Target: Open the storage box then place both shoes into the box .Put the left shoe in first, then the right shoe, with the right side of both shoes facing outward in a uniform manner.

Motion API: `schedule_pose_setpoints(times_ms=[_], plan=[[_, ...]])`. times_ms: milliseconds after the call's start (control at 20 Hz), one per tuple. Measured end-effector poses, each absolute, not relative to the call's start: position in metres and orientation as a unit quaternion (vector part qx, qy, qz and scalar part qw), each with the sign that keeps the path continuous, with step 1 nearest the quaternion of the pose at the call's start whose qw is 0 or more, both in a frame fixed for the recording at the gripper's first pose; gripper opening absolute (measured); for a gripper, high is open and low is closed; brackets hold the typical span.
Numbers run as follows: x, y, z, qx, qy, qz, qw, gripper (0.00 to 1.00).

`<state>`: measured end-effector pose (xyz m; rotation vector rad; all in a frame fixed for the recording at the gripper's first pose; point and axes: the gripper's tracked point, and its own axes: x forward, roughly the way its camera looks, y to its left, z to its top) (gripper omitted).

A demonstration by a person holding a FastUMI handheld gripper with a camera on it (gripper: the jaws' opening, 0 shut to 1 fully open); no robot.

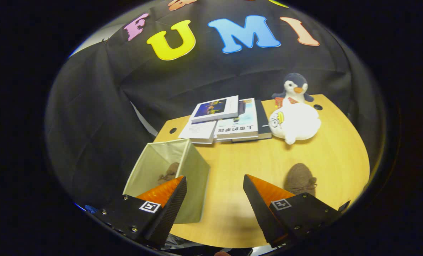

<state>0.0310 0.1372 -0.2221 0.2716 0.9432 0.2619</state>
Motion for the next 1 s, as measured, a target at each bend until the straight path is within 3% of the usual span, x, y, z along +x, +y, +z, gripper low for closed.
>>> schedule_pose_setpoints(times_ms=[550,1000], plan=[[0.003,-0.006,-0.288,0.071,0.484,0.025,0.872,0.98],[-0.025,-0.043,-0.359,0.016,0.546,0.027,0.837,0.98]])
